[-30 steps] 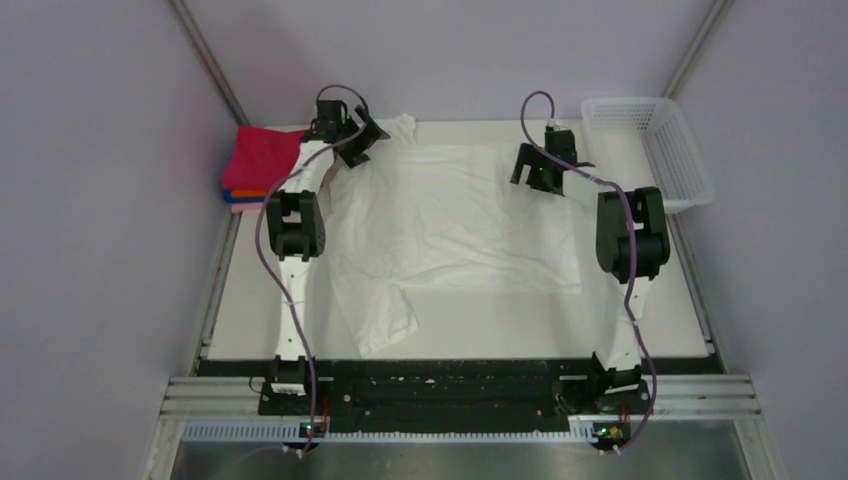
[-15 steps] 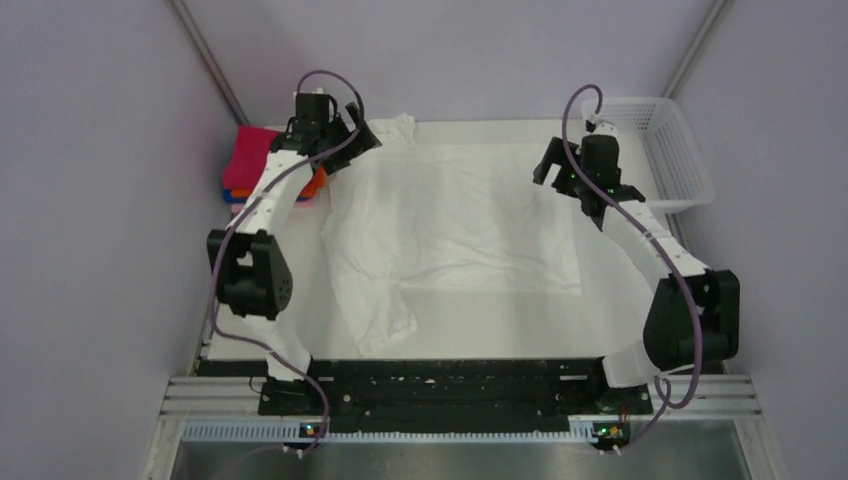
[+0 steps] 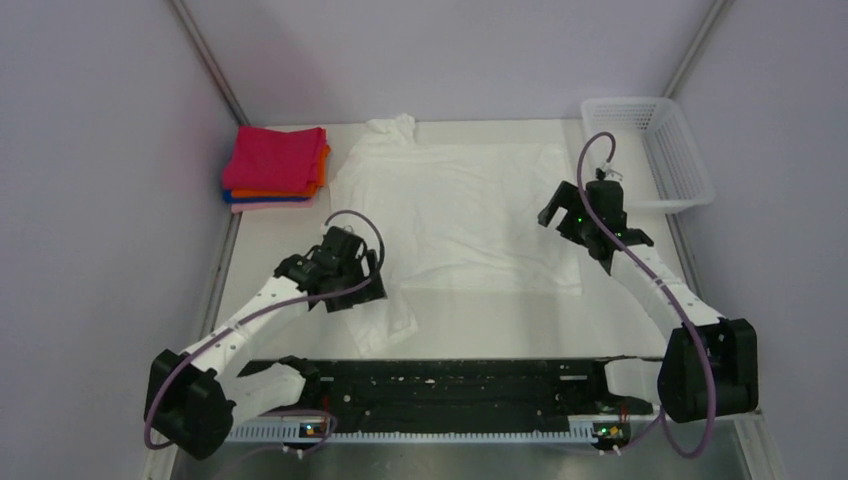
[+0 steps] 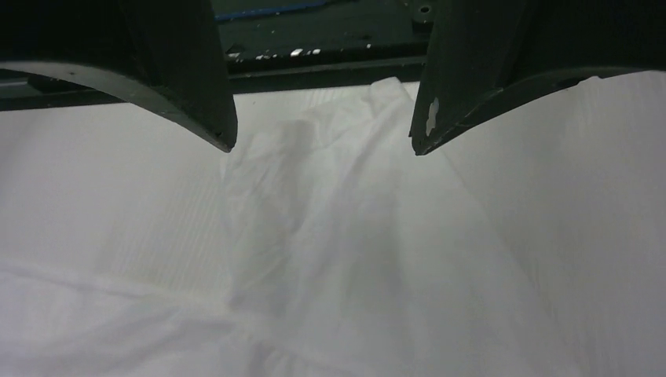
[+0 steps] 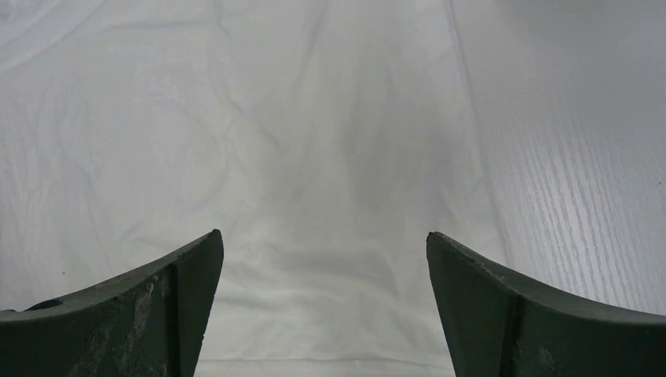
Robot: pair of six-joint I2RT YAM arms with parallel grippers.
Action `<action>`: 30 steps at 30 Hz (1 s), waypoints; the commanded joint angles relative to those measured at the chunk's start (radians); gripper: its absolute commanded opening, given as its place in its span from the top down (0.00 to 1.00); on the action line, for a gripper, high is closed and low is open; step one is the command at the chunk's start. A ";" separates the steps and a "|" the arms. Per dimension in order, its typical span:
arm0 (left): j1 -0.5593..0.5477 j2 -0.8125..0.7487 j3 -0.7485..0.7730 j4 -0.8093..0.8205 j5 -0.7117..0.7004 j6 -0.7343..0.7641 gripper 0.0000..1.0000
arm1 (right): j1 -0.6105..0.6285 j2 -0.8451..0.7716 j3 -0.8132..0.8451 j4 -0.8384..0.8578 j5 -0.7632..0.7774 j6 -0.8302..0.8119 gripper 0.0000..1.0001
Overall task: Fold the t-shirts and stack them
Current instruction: Grab the side of the flattened tshirt closest away from the robot with both arms
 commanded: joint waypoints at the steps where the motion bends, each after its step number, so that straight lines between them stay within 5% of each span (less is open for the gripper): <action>1: -0.053 -0.137 -0.097 -0.126 0.011 -0.083 0.17 | -0.006 -0.045 0.006 0.022 0.026 0.021 0.01; 8: -0.094 -0.166 -0.216 -0.183 0.064 -0.163 0.38 | -0.005 -0.003 0.016 -0.020 0.072 0.015 0.01; 15: -0.107 -0.088 -0.243 -0.145 0.056 -0.177 0.41 | -0.005 0.019 0.019 -0.028 0.090 0.017 0.01; 26: -0.109 0.087 -0.264 0.009 0.068 -0.170 0.61 | -0.005 -0.013 -0.020 -0.027 0.114 0.071 0.02; 30: -0.110 0.122 -0.248 0.005 0.059 -0.176 1.00 | -0.005 -0.064 -0.071 -0.033 0.125 0.119 0.04</action>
